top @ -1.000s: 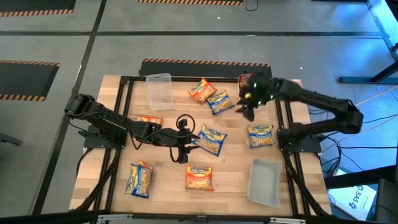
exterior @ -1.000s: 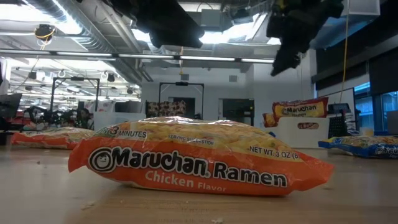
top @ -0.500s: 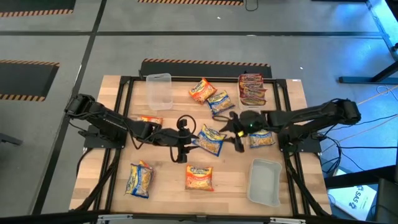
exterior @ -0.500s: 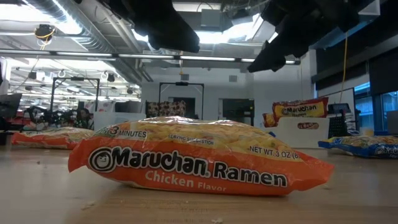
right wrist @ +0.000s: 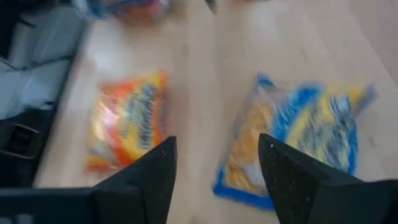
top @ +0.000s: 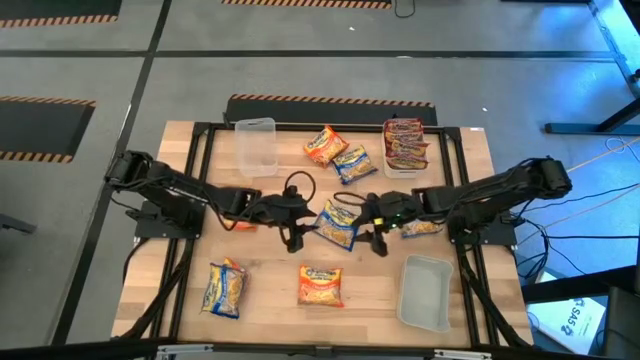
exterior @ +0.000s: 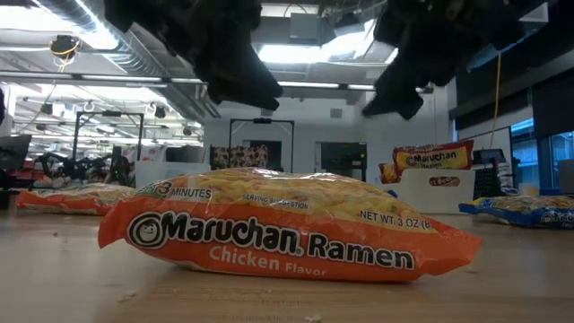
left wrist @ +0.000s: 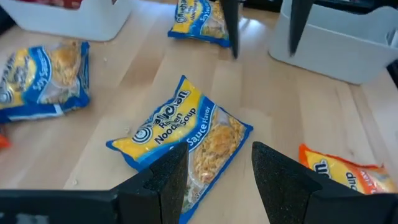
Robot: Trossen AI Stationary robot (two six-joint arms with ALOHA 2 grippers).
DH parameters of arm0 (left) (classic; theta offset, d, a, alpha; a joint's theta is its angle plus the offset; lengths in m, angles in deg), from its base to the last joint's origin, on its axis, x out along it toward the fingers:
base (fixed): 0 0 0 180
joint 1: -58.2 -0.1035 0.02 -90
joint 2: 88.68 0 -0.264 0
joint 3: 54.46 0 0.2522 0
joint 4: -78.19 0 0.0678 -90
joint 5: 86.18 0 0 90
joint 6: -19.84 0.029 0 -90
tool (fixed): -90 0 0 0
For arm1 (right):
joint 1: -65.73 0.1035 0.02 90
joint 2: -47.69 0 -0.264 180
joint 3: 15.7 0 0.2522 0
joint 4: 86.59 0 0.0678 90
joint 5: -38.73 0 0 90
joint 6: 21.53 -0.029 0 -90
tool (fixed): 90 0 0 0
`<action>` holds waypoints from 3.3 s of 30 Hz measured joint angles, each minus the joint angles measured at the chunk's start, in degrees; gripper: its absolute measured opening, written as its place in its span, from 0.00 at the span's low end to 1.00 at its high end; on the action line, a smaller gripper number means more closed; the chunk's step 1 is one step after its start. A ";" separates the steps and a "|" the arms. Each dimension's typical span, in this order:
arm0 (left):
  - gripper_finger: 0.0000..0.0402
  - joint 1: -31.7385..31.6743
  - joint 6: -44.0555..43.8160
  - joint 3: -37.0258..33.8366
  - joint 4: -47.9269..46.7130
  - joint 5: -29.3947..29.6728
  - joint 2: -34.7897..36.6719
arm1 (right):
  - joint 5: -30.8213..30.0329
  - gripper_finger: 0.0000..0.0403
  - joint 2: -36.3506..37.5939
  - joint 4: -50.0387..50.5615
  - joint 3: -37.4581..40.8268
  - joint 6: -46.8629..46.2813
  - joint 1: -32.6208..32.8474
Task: Sort Maruchan noodles
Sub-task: Put the red noodle pack into the white bin, then put the center left blue noodle pack into the transparent bin
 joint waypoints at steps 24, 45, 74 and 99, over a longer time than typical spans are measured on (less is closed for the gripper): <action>0.43 -6.03 -7.74 0.07 5.32 -5.75 -14.58 | -9.53 0.72 -8.18 -7.67 10.88 -21.93 2.27; 0.43 -5.65 -5.82 0.13 13.06 -10.17 -23.12 | -14.05 0.72 -19.29 -36.47 15.41 -32.15 2.21; 0.43 -4.87 -5.16 -0.02 18.78 -12.29 -23.08 | -18.47 0.32 -22.01 -46.69 15.30 -25.18 2.23; 0.53 -4.94 -1.28 0.28 4.44 -11.59 -3.97 | -16.70 0.01 -21.97 -49.27 13.66 -5.49 2.25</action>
